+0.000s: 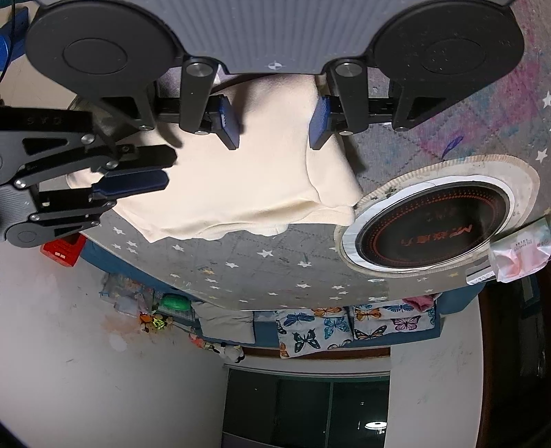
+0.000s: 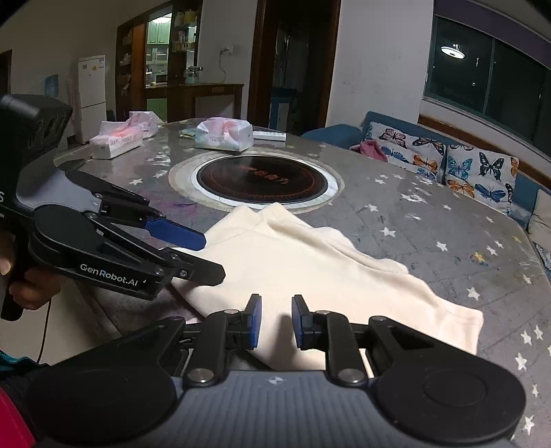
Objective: Fold clothes
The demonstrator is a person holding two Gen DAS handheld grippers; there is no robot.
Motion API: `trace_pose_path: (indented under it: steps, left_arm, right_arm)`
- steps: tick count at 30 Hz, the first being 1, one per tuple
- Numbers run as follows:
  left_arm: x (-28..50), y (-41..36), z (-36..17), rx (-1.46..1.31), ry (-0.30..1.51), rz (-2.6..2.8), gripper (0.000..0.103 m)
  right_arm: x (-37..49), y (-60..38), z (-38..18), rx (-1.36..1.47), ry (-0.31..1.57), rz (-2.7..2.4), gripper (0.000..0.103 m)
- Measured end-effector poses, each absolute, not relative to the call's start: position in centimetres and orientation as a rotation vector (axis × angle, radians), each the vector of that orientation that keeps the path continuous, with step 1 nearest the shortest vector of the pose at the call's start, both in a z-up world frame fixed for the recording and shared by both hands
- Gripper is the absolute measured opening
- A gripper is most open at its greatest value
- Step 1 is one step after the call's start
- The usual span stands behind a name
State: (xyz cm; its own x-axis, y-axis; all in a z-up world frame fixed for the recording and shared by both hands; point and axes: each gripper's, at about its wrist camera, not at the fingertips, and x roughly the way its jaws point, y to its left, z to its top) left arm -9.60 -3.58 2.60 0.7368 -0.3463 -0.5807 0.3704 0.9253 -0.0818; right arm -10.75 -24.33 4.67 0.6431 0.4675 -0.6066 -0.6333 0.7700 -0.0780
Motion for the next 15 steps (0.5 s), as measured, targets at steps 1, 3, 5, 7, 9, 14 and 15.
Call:
trace_pose_path:
  steps: [1, 3, 5, 7, 9, 14, 15]
  left_arm:
    - [-9.7, -3.5, 2.6, 0.039, 0.630, -0.393, 0.049]
    - [-9.8, -3.2, 2.9, 0.031, 0.626, -0.390, 0.050]
    - [-9.9, -2.7, 3.4, 0.016, 0.615, -0.381, 0.052]
    - [-9.8, -1.7, 3.9, -0.011, 0.606, -0.359, 0.053]
    - [-9.6, -0.6, 4.3, -0.040, 0.601, -0.326, 0.053]
    - [-8.9, 1.7, 4.4, -0.110, 0.621, -0.263, 0.053]
    - [-9.0, 2.0, 4.3, -0.117, 0.626, -0.264, 0.053]
  right_arm:
    - [-10.7, -24.2, 4.5, -0.300, 0.608, 0.640, 0.018]
    - [-10.6, -23.8, 3.9, -0.323, 0.626, 0.642, 0.018]
    - [-10.6, -23.6, 4.0, -0.338, 0.624, 0.640, 0.018]
    - [-10.8, -23.4, 4.7, -0.338, 0.607, 0.653, 0.018]
    - [-10.9, -23.1, 5.4, -0.343, 0.588, 0.672, 0.018]
    - [-10.7, -21.2, 5.0, -0.371, 0.583, 0.733, 0.018]
    - [-10.6, -20.8, 4.6, -0.382, 0.595, 0.742, 0.018]
